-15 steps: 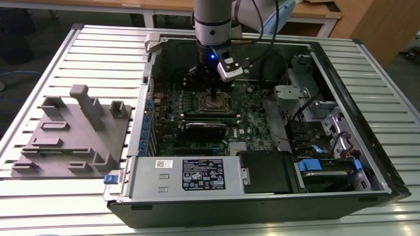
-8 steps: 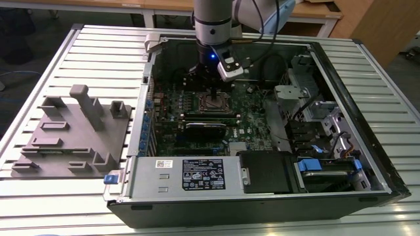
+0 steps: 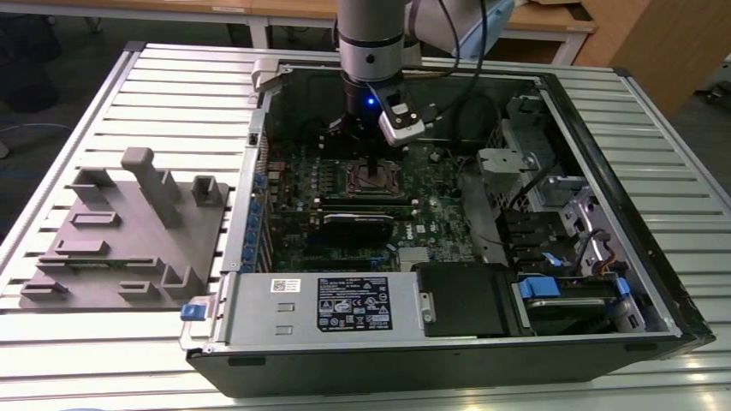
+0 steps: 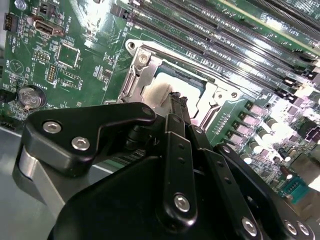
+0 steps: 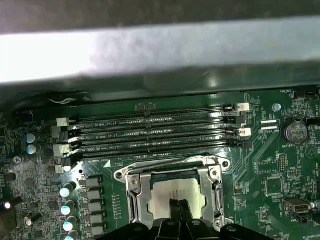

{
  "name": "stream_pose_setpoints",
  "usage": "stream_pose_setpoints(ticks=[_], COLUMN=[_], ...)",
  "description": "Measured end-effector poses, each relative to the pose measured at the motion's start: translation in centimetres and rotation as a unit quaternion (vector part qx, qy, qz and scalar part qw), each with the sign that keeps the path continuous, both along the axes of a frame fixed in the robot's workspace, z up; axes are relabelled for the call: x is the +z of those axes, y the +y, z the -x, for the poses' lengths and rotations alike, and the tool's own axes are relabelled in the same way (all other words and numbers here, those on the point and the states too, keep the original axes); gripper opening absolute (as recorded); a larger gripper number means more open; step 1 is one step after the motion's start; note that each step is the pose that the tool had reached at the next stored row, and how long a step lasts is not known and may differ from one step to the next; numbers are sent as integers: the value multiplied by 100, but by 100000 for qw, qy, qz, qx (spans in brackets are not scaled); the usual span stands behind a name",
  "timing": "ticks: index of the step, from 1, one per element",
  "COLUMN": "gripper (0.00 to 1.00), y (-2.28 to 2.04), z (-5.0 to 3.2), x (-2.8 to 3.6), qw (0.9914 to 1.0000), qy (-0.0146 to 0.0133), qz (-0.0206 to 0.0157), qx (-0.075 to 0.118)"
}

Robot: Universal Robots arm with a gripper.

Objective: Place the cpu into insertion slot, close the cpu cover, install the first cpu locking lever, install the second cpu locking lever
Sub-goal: 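Install the first cpu locking lever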

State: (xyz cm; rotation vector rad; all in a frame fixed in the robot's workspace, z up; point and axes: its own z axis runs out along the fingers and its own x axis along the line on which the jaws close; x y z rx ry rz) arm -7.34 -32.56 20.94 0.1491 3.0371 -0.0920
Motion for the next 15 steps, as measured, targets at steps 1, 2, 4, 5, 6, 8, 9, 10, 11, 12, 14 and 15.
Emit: stream_pose_setpoints(ticks=[1,2,4,5,6,8,9,10,11,12,14,15], gripper=[10,10,10,10,10,10,10,10,10,10,10,10], y=[0,-1,-1,-1,-1,-1,-2,-2,-2,-2,-2,-2], z=[0,-1,0,-1,-1,-1,-1,-1,-2,-1,0,-1], x=[12,27,58,66,66,66,66,66,65,65,66,66], qw=[100000,100000,100000,100000,100000,100000,100000,100000,99999,99997,99996,99996], qy=[-6,-10,-7,-5,-15,-17,-11,79,439,812,838,842], qz=[-7,-22,-26,-25,-36,-51,-54,-63,-61,-53,-47,-48], qx=[1,6,6,7,6,6,7,15,17,9,4,2])
